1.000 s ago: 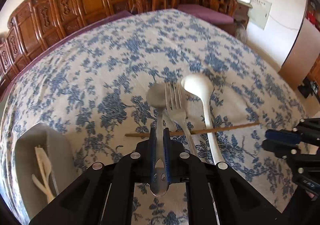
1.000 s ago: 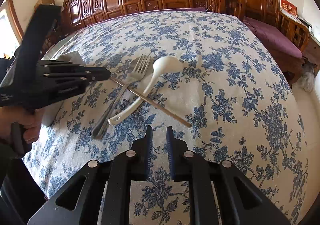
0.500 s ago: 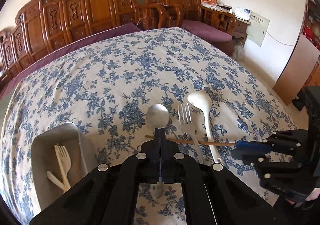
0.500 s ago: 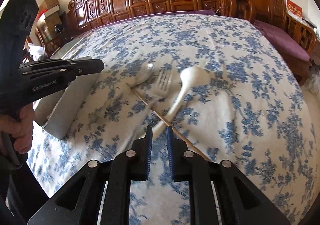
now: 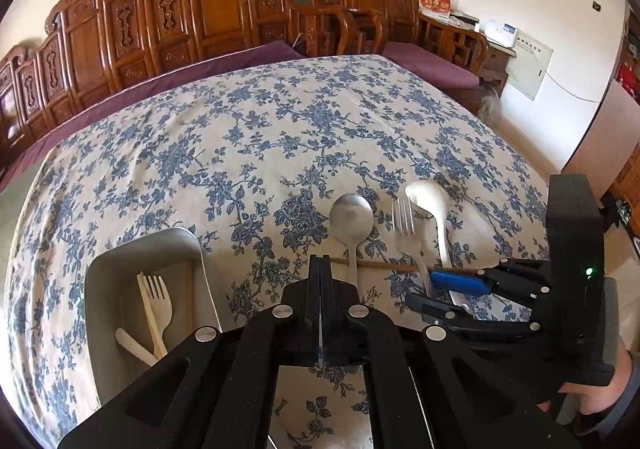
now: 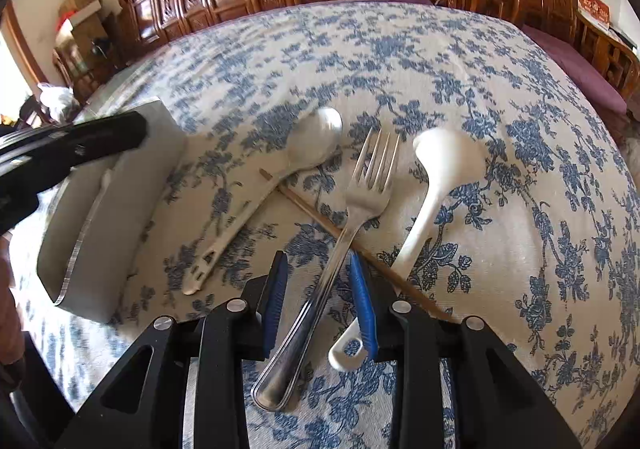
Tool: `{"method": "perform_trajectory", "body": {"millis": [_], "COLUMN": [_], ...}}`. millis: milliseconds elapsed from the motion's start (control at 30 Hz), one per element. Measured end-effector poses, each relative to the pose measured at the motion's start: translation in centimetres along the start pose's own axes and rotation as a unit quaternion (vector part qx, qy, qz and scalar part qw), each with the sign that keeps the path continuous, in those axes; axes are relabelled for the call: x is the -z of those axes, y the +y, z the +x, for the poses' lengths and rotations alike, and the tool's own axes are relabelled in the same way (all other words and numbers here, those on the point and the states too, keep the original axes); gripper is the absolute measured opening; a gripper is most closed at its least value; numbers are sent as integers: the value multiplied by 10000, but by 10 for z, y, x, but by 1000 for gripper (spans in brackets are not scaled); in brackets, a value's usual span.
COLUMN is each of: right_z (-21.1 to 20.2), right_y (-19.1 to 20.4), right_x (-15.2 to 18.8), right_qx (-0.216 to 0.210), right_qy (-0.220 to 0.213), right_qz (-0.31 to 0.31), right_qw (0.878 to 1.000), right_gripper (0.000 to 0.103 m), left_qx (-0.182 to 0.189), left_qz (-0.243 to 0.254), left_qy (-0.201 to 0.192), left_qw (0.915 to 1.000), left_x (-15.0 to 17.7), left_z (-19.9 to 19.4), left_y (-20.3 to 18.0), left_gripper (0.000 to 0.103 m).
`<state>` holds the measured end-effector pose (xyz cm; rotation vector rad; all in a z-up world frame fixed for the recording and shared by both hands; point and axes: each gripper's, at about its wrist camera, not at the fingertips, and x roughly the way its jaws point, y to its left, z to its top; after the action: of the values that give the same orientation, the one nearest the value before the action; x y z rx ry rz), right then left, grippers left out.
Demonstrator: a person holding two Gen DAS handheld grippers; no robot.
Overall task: Organize utensils
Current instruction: 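Lift the metal spoon with the left gripper while the right gripper grasps the metal fork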
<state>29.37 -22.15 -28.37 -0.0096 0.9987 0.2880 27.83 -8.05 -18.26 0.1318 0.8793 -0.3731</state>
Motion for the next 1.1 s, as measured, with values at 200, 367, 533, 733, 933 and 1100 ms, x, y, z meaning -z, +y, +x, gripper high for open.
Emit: {"method": "perform_trajectory", "body": {"millis": [200, 367, 533, 733, 933, 1100], "right_z": [-2, -19, -41, -53, -51, -52], "right_y": [-6, -19, -32, -54, -74, -81], "right_x": [-2, -2, -9, -8, 0, 4], "right_qx": [216, -7, -166, -124, -25, -72], "right_qy": [23, -200, -512, -618, -599, -619], "right_qz": [21, 289, 411, 392, 428, 471], "right_qw": [9998, 9994, 9977, 9972, 9973, 9969], "right_gripper": [9, 9, 9, 9, 9, 9], "left_qx": [46, 66, 117, 108, 8, -58], "left_qz": [-17, 25, -8, -9, 135, 144], "left_qy": [86, 237, 502, 713, 950, 969], "left_qw": [10000, 9997, 9987, 9974, 9954, 9952], "left_x": [0, 0, 0, -3, -3, -2], "left_z": [5, 19, 41, 64, 83, 87], "left_y": [-3, -10, -17, -25, -38, -38], "left_gripper": [0, 0, 1, 12, 12, 12]}}
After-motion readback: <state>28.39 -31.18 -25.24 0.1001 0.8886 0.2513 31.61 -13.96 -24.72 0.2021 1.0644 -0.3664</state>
